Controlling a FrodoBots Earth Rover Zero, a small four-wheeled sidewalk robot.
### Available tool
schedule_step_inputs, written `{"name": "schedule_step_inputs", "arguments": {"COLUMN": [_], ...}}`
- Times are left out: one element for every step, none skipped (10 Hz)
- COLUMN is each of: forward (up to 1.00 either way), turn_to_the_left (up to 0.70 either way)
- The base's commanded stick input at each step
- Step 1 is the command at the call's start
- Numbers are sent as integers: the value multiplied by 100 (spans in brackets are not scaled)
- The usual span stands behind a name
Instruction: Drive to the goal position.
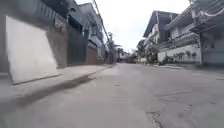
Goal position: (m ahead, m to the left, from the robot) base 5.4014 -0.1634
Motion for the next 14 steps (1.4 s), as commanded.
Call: {"name": "schedule_step_inputs", "arguments": {"forward": [100, 100, 100, 100, 100, 100, 100, 100, 100, 100, 100, 100, 100, 100], "turn_to_the_left": [-1, 0, -11, -33, -40, -26, -4, -3, -3, -3, -3, -3, -3, -3]}}
